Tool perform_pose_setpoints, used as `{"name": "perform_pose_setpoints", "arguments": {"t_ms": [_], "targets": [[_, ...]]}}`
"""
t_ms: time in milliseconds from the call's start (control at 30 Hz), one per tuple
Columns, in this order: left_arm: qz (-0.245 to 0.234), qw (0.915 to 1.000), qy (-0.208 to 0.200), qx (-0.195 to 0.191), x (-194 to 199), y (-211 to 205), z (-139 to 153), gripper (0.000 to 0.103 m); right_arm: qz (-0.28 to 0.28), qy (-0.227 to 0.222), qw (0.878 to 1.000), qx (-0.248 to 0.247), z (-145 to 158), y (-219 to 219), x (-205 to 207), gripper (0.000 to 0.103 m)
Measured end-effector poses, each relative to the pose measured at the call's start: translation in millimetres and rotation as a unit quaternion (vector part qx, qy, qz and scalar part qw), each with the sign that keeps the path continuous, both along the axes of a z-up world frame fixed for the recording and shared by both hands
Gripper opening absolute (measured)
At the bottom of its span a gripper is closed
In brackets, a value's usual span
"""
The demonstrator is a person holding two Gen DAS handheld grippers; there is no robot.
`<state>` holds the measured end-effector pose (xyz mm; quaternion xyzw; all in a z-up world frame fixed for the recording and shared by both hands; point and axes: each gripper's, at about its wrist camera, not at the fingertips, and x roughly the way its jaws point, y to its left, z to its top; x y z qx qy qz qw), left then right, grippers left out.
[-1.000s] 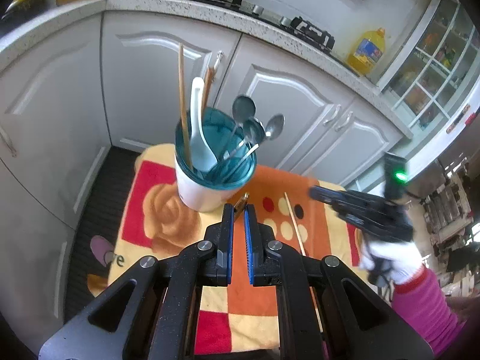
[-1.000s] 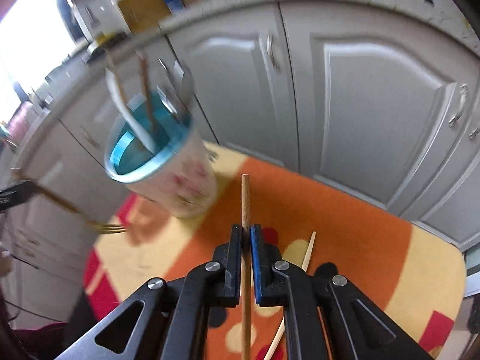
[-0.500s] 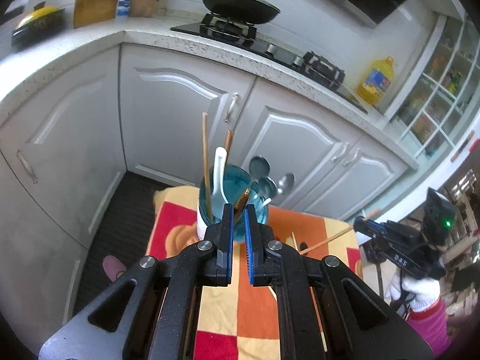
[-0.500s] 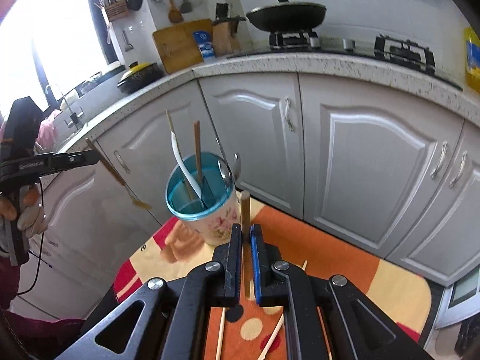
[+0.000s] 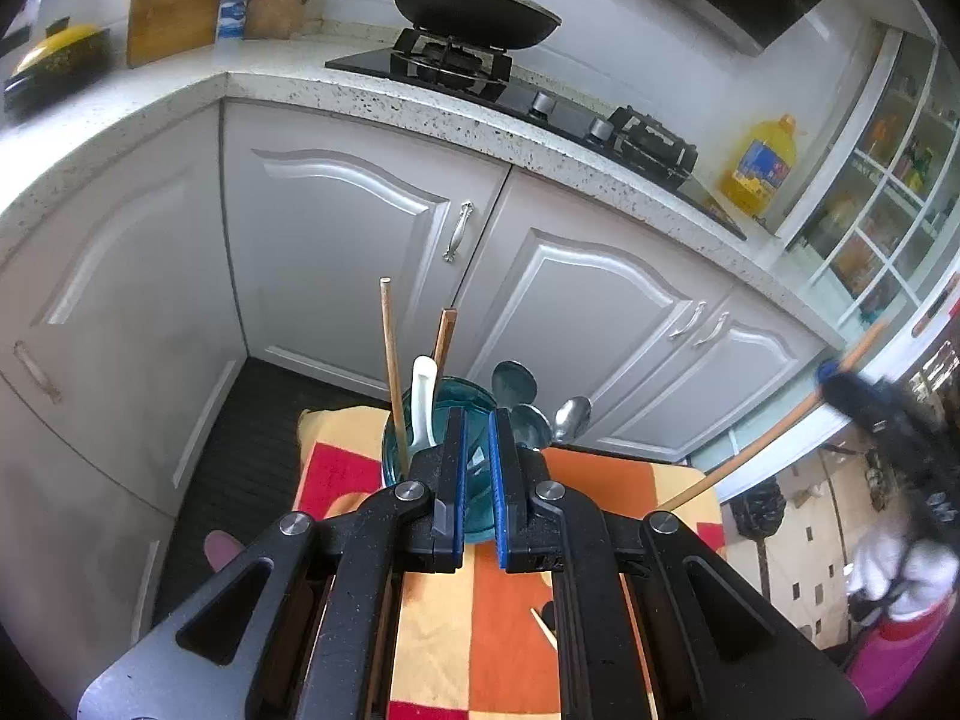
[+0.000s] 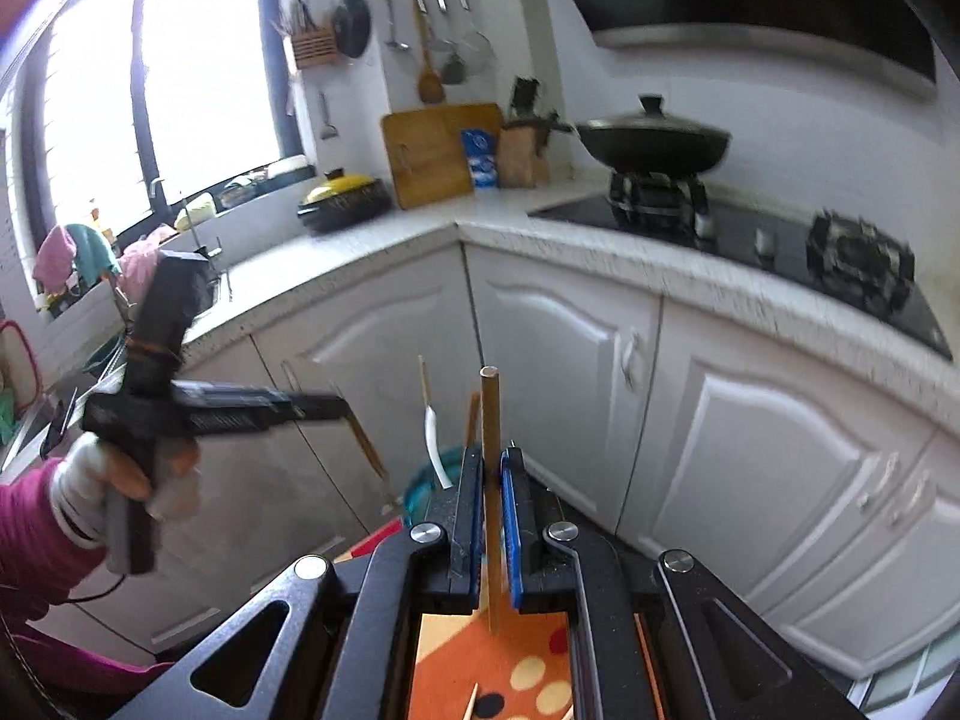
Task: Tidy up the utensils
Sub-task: 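Carry the gold fork into the cup with the left tool while the right tool brings the chopstick, then open the left tool to drop the fork in the cup while the right tool releases the chopstick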
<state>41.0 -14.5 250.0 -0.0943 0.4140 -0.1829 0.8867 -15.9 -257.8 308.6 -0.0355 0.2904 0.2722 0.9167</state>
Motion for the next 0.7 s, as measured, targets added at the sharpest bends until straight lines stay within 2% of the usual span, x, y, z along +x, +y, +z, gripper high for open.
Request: {"name": "perform_pose_setpoints", "arguments": {"t_ms": [167, 300, 567, 600, 700], "targets": [[0.005, 0.9999, 0.011, 0.002, 15, -6, -12, 0.005, 0.013, -0.015, 1.0, -0.004, 13, 22, 13, 0.005], [0.008, 0.9997, 0.022, -0.002, 21, -5, -22, 0.005, 0.017, -0.014, 1.0, -0.005, 7, 36, 27, 0.005], [0.015, 0.9995, 0.026, 0.006, 13, 10, -32, 0.007, 0.012, 0.018, 1.0, -0.014, -40, 58, 64, 0.005], [0.017, 0.9995, 0.027, 0.009, 11, 12, -34, 0.011, 0.011, 0.028, 0.999, -0.011, -48, 59, 68, 0.005], [0.026, 0.9992, 0.028, 0.015, 5, 20, -42, 0.032, 0.001, 0.057, 0.998, -0.009, -75, 57, 80, 0.005]]}}
